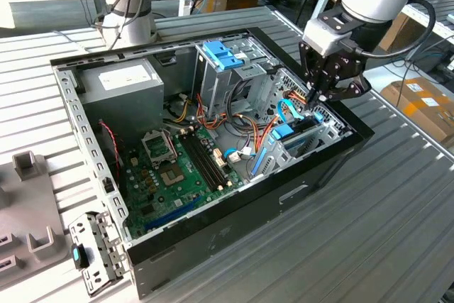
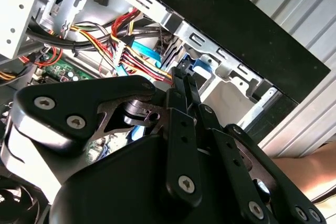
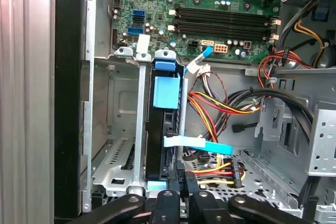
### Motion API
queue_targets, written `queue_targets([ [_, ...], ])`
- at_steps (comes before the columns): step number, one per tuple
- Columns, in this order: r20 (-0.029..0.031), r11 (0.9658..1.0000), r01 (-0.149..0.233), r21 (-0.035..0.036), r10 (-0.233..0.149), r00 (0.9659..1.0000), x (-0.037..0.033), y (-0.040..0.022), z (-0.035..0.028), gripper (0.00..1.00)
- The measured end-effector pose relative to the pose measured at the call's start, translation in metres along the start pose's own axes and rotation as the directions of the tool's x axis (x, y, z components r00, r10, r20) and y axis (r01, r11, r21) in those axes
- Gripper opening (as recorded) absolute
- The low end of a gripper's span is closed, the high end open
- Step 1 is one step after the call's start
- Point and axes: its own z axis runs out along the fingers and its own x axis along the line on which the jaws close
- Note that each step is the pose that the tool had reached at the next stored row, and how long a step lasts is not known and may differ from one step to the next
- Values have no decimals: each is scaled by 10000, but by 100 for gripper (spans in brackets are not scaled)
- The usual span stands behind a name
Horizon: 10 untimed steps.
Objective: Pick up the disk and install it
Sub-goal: 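Insert the second disk wire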
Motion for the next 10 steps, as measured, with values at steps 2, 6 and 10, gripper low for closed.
queue_targets([
  [2, 6, 10000, -3, 1, 3, 10000, 8, 4, 13, 16],
  [6, 7, 10000, -15, 1, 15, 10000, 41, 12, 49, 16],
  [10, 37, 10000, -20, 3, 20, 10000, 53, 33, 54, 16],
])
